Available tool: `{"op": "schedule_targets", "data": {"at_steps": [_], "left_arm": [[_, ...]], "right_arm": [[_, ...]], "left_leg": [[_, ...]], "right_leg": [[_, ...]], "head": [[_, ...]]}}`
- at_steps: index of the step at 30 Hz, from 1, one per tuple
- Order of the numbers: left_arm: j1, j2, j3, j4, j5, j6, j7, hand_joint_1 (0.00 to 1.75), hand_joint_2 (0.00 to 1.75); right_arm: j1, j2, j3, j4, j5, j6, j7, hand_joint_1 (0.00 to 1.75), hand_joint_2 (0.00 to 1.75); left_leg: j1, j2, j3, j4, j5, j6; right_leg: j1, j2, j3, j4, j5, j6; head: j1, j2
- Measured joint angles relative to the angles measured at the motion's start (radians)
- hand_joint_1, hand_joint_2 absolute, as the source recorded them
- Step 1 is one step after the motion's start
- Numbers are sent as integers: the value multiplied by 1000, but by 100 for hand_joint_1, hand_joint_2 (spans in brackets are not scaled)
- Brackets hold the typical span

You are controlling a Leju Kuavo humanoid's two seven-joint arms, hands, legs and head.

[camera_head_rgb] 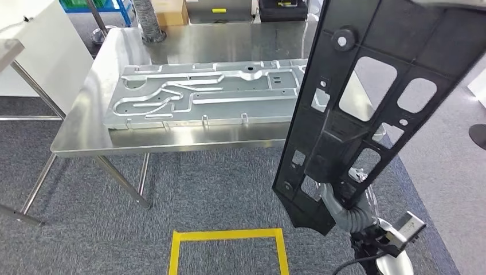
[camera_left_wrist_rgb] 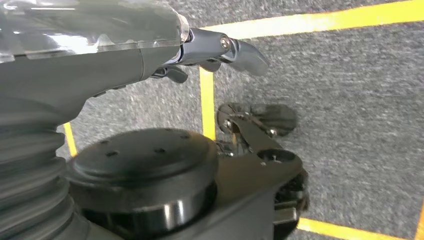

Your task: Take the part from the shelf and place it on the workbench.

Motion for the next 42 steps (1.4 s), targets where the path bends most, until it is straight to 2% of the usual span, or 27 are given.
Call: {"op": "schedule_targets", "data": {"at_steps": [2,3,4,6,8,9,10,12,14,17,19,21,23,24,25,26,28,29,30,32,34,35,37,39,40,41,42], "left_arm": [[0,-2,0,0,0,0,0,0,175],[-1,-4,0,0,-1,-1,0,0,175],[-3,-5,0,0,-1,-2,-1,0,175],[-5,-6,0,0,-2,-4,-1,0,175],[-3,-7,0,0,-5,-6,-2,0,175],[-2,-7,0,0,-6,-7,-2,0,175],[-1,-7,0,0,-7,-8,-3,0,175],[-1,-8,0,0,-8,-8,-4,0,175],[-3,-7,0,0,-11,-8,-6,0,175],[-9,-7,0,0,-15,-9,-9,0,175],[-11,-7,0,0,-15,-9,-10,0,175],[-11,-7,0,0,-14,-10,-11,0,175],[-9,-7,1,0,-12,-9,-10,0,175],[-8,-7,1,0,-10,-9,-10,0,175],[-7,-7,1,0,-10,-9,-10,0,175],[-7,-7,1,0,-9,-8,-10,0,175],[-5,-7,1,0,-7,-6,-9,0,175],[-4,-7,2,0,-7,-5,-7,0,175],[-4,-7,2,0,-7,-4,-6,0,175],[-5,-8,2,0,-8,-4,-4,0,175],[-7,-8,2,0,-11,-4,-4,0,175],[-8,-9,2,0,-13,-4,-4,0,175],[-8,-9,2,0,-15,-4,-4,0,175],[-7,-10,2,0,-17,-3,-4,0,175],[-6,-10,2,0,-17,-3,-4,0,175],[-6,-10,2,0,-19,-3,-4,0,175],[-6,-10,2,0,-20,-2,-4,0,175]], "right_arm": [[0,-1,0,-3,0,0,0,171,175],[-1,-3,0,-5,-1,0,0,171,175],[-3,-4,0,-6,-1,0,0,171,175],[-5,-7,0,-8,-1,1,3,171,175],[-6,-10,0,-8,1,2,6,171,175],[-8,-12,0,-9,2,2,6,171,175],[-12,-17,0,-9,3,2,6,171,175],[-23,-27,0,-10,7,2,7,171,175],[-37,-36,1,-10,12,1,11,171,175],[-57,-50,2,-12,16,-2,18,171,175],[-70,-57,3,-13,16,-1,20,171,175],[-80,-63,7,-13,17,-1,21,171,175],[-85,-68,15,-12,18,0,22,171,175],[-86,-71,20,-12,18,1,22,171,175],[-88,-74,24,-11,19,1,23,171,175],[-90,-77,29,-10,19,2,23,171,175],[-99,-82,37,-7,19,1,23,171,175],[-104,-85,40,-5,20,0,23,171,175],[-108,-89,42,-3,21,-1,24,171,175],[-113,-98,44,-1,20,-4,26,171,175],[-116,-108,45,-1,17,-7,26,171,175],[-117,-114,46,-1,15,-8,26,171,175],[-114,-124,46,1,12,-10,25,171,175],[-107,-131,46,5,9,-15,24,171,175],[-105,-134,46,7,9,-18,24,171,175],[-103,-136,46,8,9,-21,24,171,175],[-102,-139,46,9,9,-24,24,171,175]], "left_leg": [[6,0,32,-30,6,1],[9,1,49,-41,6,2],[13,1,64,-51,4,1],[17,1,82,-57,-7,0],[23,-1,100,-57,-25,-6],[28,-2,113,-57,-36,-11],[33,-3,129,-57,-48,-16],[40,-4,159,-53,-76,-30],[40,-3,173,-53,-99,-46],[40,-1,171,-23,-92,-69],[43,3,115,79,-77,-77],[44,6,23,205,-114,-79],[44,7,-51,267,-185,-78],[43,7,-70,259,-202,-76],[43,7,-74,225,-190,-72],[41,7,-70,170,-147,-66],[34,8,-56,55,-23,-53],[30,8,-50,22,20,-47],[28,8,-47,6,41,-43],[29,6,-31,-1,38,-33],[31,4,-11,-10,31,-20],[31,3,-3,-13,27,-16],[29,2,11,-14,12,-10],[27,0,31,-13,-6,-9],[25,-1,44,-13,-16,-10],[24,-3,58,-13,-25,-10],[23,-4,70,-13,-37,-12]], "right_leg": [[-1,0,5,16,6,9],[-2,-1,-7,42,3,15],[-4,-1,-31,85,-7,21],[-14,-2,-111,196,-48,37],[-28,-3,-178,255,-82,53],[-34,-4,-191,240,-75,61],[-41,-5,-188,196,-47,68],[-51,-10,-165,69,62,78],[-51,-12,-154,4,128,65],[-47,-10,-142,-2,119,32],[-47,-10,-119,-9,104,18],[-44,-11,-96,-13,85,10],[-40,-10,-72,-13,63,6],[-38,-9,-57,-13,52,6],[-36,-8,-42,-13,40,6],[-34,-8,-25,-13,28,7],[-30,-7,1,-12,4,13],[-28,-6,10,-12,-7,19],[-27,-4,16,-9,-13,25],[-27,-3,20,4,-14,37],[-29,-4,-5,62,-13,44],[-30,-5,-37,115,-25,47],[-30,-5,-121,230,-76,52],[-30,-5,-180,276,-112,53],[-29,-5,-188,253,-101,51],[-29,-5,-182,203,-67,47],[-27,-5,-170,134,-8,42]], "head": [[0,0],[0,0],[0,0],[0,0],[0,0],[0,0],[0,0],[0,0],[0,0],[0,0],[0,0],[0,0],[0,0],[0,0],[0,0],[0,0],[0,0],[0,0],[0,0],[0,0],[0,0],[0,0],[0,0],[0,0],[0,0],[0,0],[0,0]]}}
